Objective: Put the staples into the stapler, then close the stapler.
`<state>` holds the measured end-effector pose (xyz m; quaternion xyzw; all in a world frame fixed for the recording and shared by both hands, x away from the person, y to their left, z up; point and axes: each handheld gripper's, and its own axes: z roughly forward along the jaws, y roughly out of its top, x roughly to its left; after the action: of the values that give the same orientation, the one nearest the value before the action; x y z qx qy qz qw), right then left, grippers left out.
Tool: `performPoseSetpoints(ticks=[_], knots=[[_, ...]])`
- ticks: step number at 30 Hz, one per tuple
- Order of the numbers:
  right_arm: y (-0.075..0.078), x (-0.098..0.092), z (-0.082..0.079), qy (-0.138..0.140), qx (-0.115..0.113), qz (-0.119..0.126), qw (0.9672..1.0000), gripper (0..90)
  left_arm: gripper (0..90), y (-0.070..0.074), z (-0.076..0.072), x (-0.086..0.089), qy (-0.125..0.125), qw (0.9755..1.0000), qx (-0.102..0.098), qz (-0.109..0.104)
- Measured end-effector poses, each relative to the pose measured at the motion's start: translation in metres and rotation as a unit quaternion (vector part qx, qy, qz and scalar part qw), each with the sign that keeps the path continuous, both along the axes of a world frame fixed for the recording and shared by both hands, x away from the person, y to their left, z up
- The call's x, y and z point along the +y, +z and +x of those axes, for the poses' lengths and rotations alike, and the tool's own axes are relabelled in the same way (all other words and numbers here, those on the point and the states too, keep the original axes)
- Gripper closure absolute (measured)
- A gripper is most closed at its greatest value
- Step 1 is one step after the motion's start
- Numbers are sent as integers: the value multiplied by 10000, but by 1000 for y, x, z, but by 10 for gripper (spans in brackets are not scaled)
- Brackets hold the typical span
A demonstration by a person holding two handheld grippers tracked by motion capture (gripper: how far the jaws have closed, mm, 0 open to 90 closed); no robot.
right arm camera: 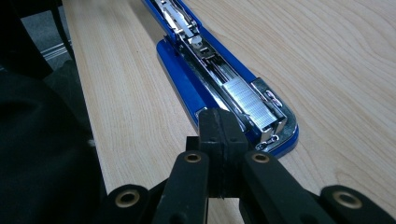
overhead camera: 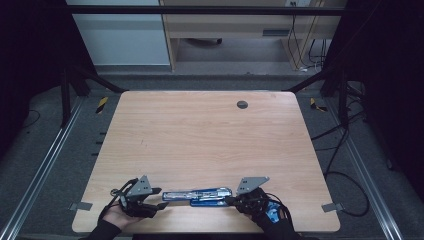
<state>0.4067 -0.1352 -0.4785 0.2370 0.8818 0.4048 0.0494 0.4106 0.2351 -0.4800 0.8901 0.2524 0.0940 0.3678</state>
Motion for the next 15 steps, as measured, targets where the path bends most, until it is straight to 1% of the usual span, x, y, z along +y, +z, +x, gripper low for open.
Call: performPoseSetpoints(ticks=[4,5,7,8,11,15], knots=[[-1,1,0,20,12,-17,10000,900,417,0,5,-2,-108,9999,6,-47],[-1,1,0,26,11,-17,10000,900,417,0,6,-2,-176,9998,-11,-28],[-1,2,0,25,18,-27,10000,900,419,-1,9,-4,-216,9997,5,-70],[-1,2,0,15,46,-25,10000,900,420,-1,9,-4,-250,9996,12,-90],[-2,2,1,28,35,-57,10000,900,430,0,10,-6,-339,9993,15,-129],[-3,2,2,23,43,-63,10000,900,447,-1,11,-8,-458,9989,-7,-74]])
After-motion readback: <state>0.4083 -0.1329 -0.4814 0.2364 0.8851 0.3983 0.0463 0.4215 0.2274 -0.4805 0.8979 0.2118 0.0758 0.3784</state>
